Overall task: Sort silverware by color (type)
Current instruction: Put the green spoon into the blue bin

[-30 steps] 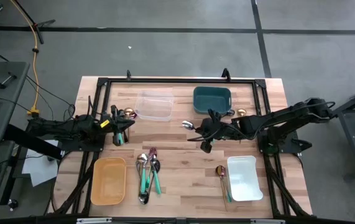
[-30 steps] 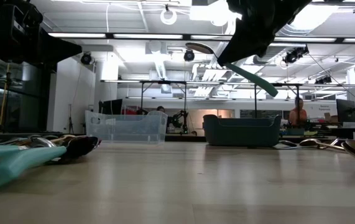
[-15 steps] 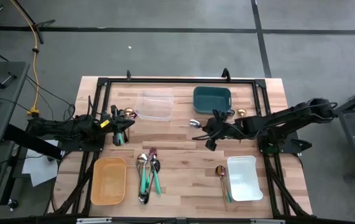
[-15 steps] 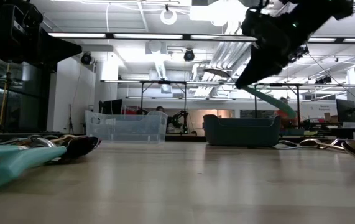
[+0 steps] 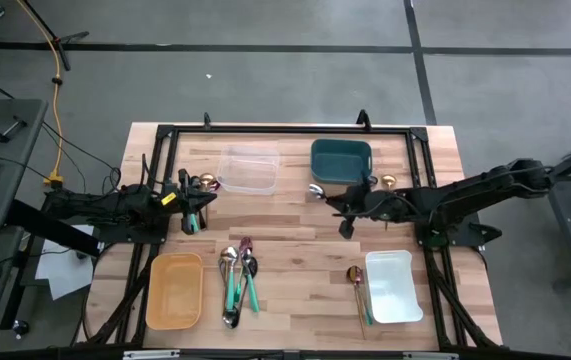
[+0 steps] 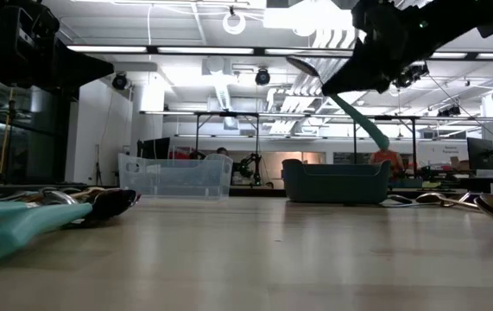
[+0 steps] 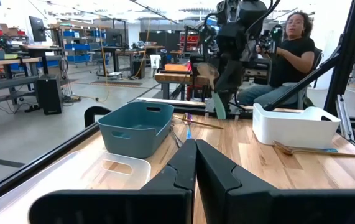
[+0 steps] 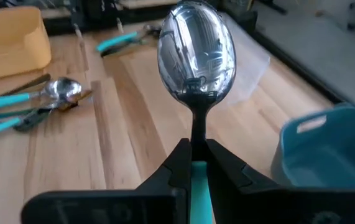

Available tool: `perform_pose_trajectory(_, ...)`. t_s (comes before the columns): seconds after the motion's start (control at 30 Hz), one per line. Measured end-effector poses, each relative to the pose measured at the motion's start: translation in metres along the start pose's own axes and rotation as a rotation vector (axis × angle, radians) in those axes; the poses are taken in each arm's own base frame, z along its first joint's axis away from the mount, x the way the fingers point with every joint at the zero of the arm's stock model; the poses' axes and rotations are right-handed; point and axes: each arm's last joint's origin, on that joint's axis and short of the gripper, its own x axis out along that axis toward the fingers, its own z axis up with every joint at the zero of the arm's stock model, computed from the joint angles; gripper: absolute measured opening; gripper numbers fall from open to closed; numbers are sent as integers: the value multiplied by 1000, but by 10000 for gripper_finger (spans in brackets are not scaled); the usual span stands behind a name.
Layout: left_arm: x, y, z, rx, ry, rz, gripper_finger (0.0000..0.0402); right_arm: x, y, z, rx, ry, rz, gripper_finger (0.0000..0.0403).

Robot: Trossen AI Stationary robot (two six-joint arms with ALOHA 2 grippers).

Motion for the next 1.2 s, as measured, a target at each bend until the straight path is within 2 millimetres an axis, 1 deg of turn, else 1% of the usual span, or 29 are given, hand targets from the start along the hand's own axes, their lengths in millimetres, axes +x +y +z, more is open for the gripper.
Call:
perform_pose_trajectory(0.27,0,0,0,0,0,0,3,0,0,2,-47,-25,-11,20)
perform_pose_trajectory(0.5,0,0,0,0,0,0,3,0,0,3,-142,-27,-14,20)
perform_pose_trajectory(1.2,0,0,0,0,-1,0,3,0,0,2,-155,-21,-2,20)
